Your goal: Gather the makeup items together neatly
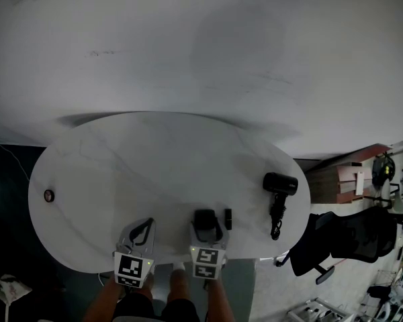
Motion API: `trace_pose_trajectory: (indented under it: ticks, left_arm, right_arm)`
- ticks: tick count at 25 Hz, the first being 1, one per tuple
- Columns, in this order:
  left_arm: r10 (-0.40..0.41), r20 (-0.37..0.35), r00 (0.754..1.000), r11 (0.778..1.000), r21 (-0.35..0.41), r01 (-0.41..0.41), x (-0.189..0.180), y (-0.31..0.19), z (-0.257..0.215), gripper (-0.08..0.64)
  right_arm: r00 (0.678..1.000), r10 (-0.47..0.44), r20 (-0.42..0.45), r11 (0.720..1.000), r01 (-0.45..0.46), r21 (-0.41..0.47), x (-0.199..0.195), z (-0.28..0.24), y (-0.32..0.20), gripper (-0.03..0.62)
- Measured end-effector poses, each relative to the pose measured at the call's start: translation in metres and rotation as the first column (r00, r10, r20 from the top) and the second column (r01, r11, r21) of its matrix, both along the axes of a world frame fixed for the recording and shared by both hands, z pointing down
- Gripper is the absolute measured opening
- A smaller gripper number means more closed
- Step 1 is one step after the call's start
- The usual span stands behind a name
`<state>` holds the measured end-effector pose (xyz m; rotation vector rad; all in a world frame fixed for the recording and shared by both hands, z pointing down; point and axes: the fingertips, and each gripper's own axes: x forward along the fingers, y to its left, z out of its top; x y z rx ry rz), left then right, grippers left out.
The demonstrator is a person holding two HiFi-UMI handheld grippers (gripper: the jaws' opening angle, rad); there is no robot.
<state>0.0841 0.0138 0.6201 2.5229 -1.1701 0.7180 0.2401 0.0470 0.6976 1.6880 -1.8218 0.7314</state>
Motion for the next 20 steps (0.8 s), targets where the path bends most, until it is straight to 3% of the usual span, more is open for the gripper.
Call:
trace_pose_trajectory:
  ticks: [13,20]
  left_arm:
    - [0.007,-0.003,1.0,1.0,0.008,-0.007,0.001,-0.004,-0.005,0.009]
    - [0.007,-0.015,1.0,0.999,0.045,-0.007,-0.002,-0.012,-0.025,0.009]
  right_arm:
    - [1.0,0.025,0.015,1.0,-0.026,0.006,0.002,-0.002,-0.002,0.333]
    - [0.999,0.037,0.028,0.998,-0.038,0.046,-0.001,-0.029,-0.009,0.333]
